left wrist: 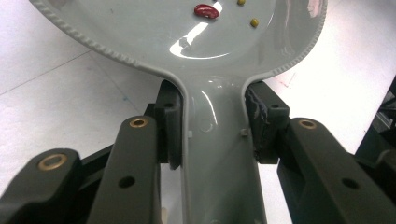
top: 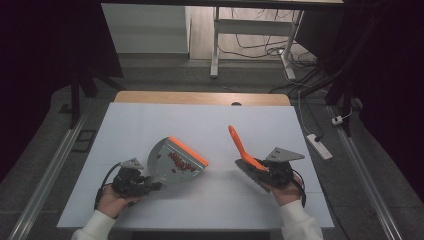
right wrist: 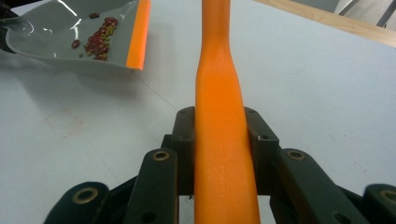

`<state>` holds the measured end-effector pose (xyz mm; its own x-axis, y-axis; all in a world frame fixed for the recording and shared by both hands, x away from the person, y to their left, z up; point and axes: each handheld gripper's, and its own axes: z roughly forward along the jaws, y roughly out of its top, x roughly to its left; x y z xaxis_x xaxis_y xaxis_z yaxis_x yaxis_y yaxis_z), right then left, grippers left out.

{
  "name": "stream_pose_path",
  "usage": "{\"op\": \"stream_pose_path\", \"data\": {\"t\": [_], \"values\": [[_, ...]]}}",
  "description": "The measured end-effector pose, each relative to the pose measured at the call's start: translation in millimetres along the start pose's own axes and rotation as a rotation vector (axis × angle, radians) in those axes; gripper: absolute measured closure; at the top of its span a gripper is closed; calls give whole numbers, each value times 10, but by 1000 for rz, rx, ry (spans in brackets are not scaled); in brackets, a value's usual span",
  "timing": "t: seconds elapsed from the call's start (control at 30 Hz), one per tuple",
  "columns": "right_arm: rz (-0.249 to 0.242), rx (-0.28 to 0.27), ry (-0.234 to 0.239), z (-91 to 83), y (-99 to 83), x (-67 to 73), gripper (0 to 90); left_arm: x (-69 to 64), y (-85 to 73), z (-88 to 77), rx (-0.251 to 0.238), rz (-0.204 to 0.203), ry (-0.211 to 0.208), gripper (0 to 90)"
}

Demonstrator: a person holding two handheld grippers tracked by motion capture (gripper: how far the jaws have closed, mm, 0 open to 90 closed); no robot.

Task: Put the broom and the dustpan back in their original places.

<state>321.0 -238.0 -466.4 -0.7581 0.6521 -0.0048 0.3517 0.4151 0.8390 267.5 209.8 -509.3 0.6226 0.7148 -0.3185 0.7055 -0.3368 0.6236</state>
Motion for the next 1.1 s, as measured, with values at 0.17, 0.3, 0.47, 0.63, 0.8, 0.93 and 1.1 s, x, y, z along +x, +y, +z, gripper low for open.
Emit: {"op": "stream_pose_path", "data": {"t": [0.17,0.3,0.47,0.63,0.8,0.93,1.1], "values": [[4,14,10,-9,-33,-13,704,18,-31,-13,-19,-30,23,618],[4,21,18,-9,-47,-5,704,33,-79,-34,-44,-65,38,618],[26,18,39,-23,-53,-2,704,39,-137,-60,-62,-91,53,618],[36,12,52,-41,-46,7,704,44,-173,-64,-80,-124,79,618],[46,29,46,-35,-59,3,704,55,-206,-58,-99,-161,109,618],[55,32,44,-45,-67,-14,704,58,-223,-80,-128,-183,130,618],[66,39,43,-48,-76,-26,704,75,-253,-86,-144,-222,158,618]]}}
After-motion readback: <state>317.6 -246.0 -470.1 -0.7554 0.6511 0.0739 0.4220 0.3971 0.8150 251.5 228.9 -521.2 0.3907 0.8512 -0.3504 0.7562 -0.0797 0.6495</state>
